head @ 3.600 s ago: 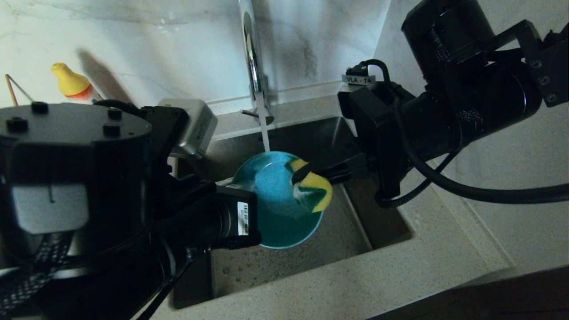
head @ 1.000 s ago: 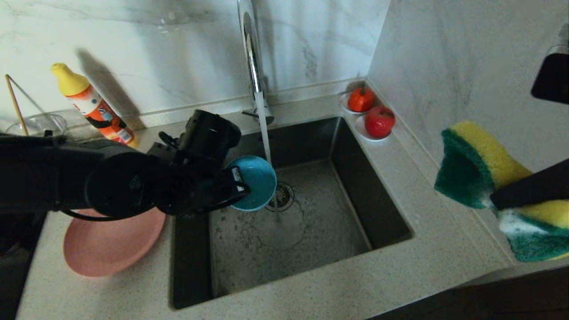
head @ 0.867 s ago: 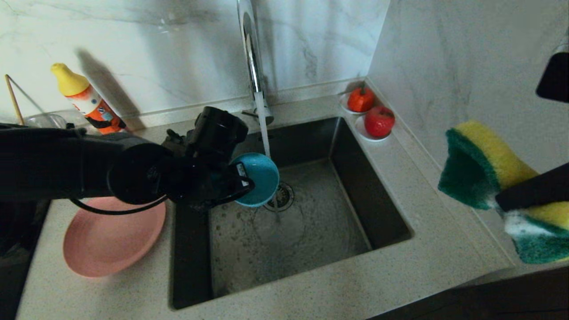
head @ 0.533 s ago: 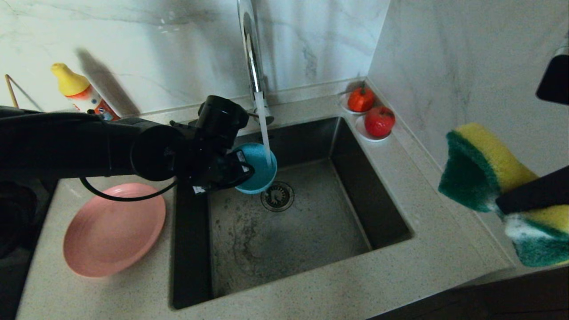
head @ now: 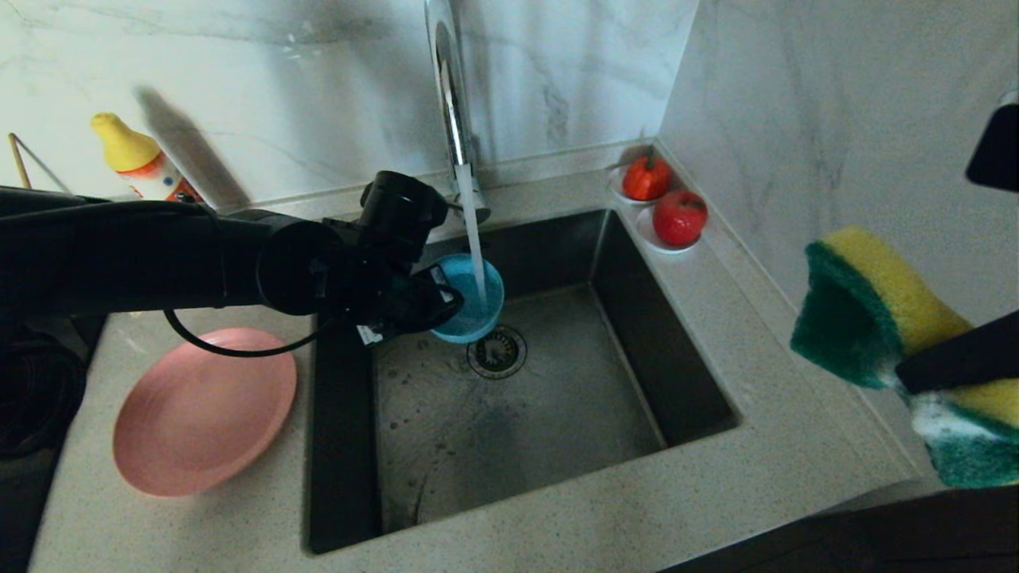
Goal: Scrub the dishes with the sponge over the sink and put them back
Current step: Rinse the bowl
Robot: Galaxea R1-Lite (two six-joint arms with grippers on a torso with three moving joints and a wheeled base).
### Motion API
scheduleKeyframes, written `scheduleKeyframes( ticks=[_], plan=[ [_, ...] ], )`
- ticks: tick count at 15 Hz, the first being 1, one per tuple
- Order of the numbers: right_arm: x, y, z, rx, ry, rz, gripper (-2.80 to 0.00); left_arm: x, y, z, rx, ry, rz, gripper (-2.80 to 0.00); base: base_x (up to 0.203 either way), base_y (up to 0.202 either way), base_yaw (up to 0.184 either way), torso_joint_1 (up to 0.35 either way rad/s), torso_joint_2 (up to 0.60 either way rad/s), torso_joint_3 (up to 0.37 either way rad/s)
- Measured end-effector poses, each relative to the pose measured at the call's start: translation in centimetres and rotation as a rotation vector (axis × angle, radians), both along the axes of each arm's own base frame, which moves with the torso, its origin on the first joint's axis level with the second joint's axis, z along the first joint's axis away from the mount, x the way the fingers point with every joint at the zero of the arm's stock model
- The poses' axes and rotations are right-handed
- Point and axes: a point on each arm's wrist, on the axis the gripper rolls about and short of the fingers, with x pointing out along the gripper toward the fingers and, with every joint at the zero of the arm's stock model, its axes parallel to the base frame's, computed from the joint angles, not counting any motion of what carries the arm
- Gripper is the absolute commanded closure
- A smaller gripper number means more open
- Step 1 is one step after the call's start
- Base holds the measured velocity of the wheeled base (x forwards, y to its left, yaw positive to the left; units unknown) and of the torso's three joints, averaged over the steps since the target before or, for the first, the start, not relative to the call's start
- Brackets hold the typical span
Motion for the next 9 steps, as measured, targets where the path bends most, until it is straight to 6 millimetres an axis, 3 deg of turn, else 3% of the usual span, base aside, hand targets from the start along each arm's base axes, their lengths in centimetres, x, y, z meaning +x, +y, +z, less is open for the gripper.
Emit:
scheduleKeyframes(
  ticks=[9],
  plan=[
    [-0.3, -0.2, 0.0, 0.003, -0.004, 0.000, 0.00, -2.8, 1.8, -0.2, 0.080, 0.097, 0.000, 0.00, 0.000, 0.000, 0.000, 0.000, 0.00, 0.000]
  ],
)
